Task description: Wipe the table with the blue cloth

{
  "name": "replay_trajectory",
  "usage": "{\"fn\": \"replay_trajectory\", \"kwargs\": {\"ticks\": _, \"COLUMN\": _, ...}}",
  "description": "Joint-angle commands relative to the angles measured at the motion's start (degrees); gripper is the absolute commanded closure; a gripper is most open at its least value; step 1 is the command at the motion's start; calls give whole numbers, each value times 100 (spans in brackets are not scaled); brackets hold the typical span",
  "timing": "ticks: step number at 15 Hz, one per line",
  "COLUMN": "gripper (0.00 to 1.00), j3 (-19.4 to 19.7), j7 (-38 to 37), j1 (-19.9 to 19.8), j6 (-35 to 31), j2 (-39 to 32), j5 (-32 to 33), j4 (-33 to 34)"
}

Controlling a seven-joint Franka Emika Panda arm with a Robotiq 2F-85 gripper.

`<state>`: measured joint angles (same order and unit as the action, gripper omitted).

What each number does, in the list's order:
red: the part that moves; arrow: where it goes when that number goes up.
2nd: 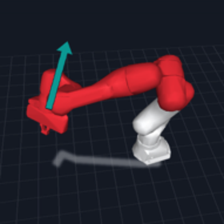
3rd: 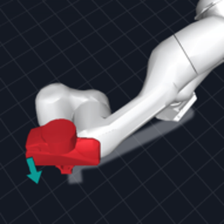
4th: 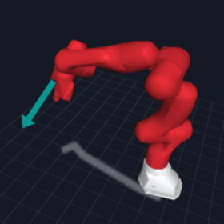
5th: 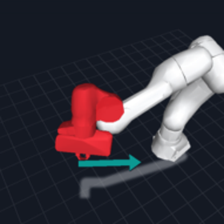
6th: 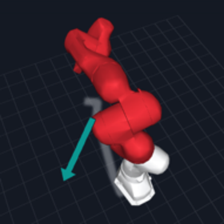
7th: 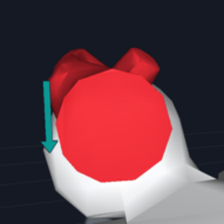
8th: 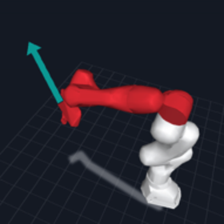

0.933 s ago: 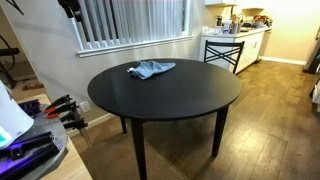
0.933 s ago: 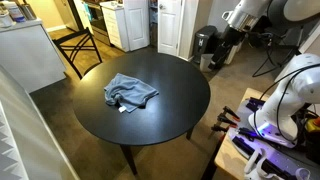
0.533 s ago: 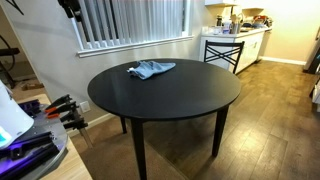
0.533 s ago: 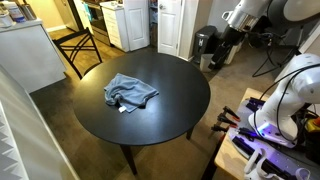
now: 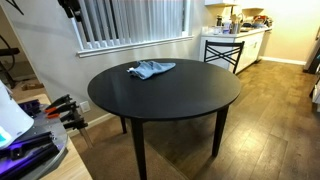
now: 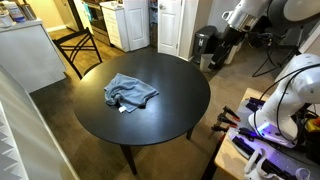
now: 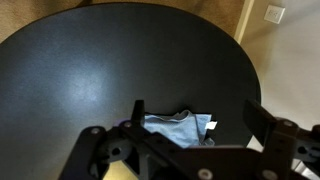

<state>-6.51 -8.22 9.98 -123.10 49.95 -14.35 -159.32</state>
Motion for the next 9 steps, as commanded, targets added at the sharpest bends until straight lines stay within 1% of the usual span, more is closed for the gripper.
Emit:
{"fn": "replay_trajectory", "kwargs": {"ticks": 1, "gripper": 0, "j3": -20, "j7": 18, "j1": -29, "j6": 27, "j2": 2, "j5": -17, "j4": 16}}
{"fn": "replay_trajectory", "kwargs": {"ticks": 4, "gripper": 0, "j3": -205, "j7": -60, "j1": -165, "j6": -23, "j2": -67, "j5": 270, "j4": 267}}
{"fn": "replay_trajectory", "kwargs": {"ticks": 9, "gripper": 0, "j3": -685, "j7": -163, "j1": -446, "j6": 2, "j2": -452, "j5": 1139, "j4": 1368}}
